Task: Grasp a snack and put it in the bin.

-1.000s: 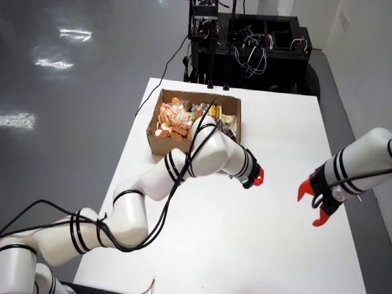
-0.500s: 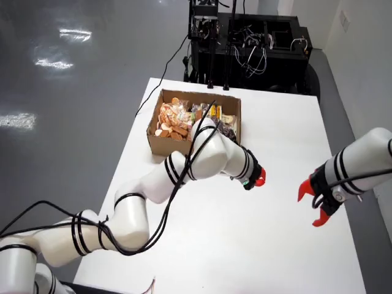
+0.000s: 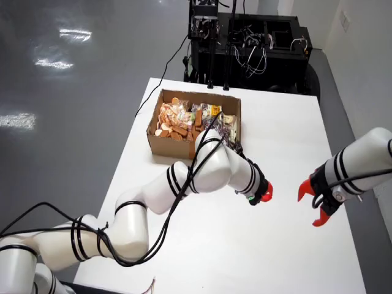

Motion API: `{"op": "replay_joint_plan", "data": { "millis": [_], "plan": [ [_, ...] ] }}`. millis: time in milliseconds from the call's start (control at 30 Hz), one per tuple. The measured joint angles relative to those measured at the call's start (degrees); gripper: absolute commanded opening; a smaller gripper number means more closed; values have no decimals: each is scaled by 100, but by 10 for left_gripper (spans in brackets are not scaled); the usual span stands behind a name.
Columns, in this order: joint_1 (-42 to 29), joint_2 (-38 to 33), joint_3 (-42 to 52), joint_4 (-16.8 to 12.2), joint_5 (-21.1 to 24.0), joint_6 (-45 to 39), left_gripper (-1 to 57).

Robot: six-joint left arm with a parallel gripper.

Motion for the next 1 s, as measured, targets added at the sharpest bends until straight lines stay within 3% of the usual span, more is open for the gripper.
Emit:
{"op": "replay_joint_plan", "data": {
  "millis": [1000],
  "plan": [
    [337, -7, 6, -2, 0, 3, 0]
  ]
}}
